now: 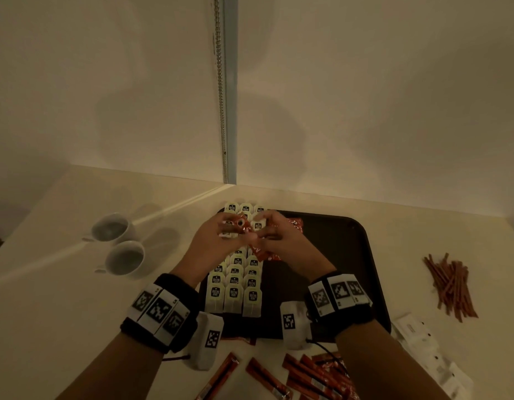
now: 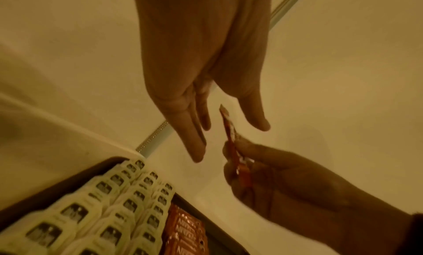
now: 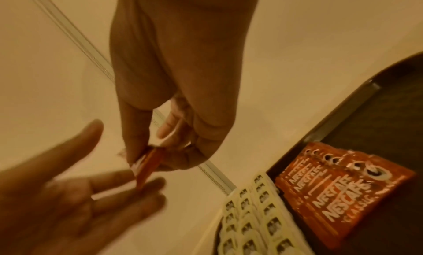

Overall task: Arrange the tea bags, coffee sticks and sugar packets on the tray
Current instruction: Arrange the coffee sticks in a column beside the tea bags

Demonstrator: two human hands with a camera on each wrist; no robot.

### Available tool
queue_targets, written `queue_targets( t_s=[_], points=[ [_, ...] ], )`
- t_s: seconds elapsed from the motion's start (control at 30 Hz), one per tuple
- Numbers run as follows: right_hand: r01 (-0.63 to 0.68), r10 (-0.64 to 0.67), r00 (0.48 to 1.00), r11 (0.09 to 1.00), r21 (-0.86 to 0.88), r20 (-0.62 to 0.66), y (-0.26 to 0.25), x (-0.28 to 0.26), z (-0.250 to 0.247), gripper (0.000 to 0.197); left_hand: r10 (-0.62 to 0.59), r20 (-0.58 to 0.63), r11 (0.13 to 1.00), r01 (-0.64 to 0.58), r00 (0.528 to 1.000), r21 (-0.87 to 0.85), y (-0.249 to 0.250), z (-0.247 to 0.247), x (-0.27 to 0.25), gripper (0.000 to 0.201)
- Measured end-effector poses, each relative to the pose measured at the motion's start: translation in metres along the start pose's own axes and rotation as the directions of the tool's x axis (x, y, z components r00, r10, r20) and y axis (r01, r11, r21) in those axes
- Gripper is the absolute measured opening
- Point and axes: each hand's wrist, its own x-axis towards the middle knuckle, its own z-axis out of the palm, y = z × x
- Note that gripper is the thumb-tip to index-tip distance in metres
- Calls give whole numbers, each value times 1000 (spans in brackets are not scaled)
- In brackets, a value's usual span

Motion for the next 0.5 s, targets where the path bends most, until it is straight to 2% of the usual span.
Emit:
queue_targets(
  t_s=[0.07,0.13,0.2,0.27,0.33,0.43,0.5],
  points=[
    [43,-43,999,998,41,-12,-7,0,1,57,-88,99,995,91,991,-29,-3,5,-4,43],
    [81,-83,996,996,-26,-46,-10,2,4,58,-113,151,984,132,982,-122,-7,9,-8,36],
    [95,-108,983,991,-92,-146,-13,3,6,42,-110,151,970,140,982,-200,-10,10,-10,23],
    [88,-98,959,995,-50,-265,-14,3,5,22,-119,147,947,157,982,-280,-12,8,-10,12],
    [82,-86,953,996,-26,-292,-15,3,2,19,-162,162,920,208,974,-331,-11,5,-11,12],
    [62,-75,974,996,-69,-212,-13,2,1,30,-186,223,952,232,957,-202,-11,-1,-10,17],
    [53,-71,980,993,-101,-187,-8,2,0,25,-165,207,973,193,964,-123,-10,-3,-9,24]
  ],
)
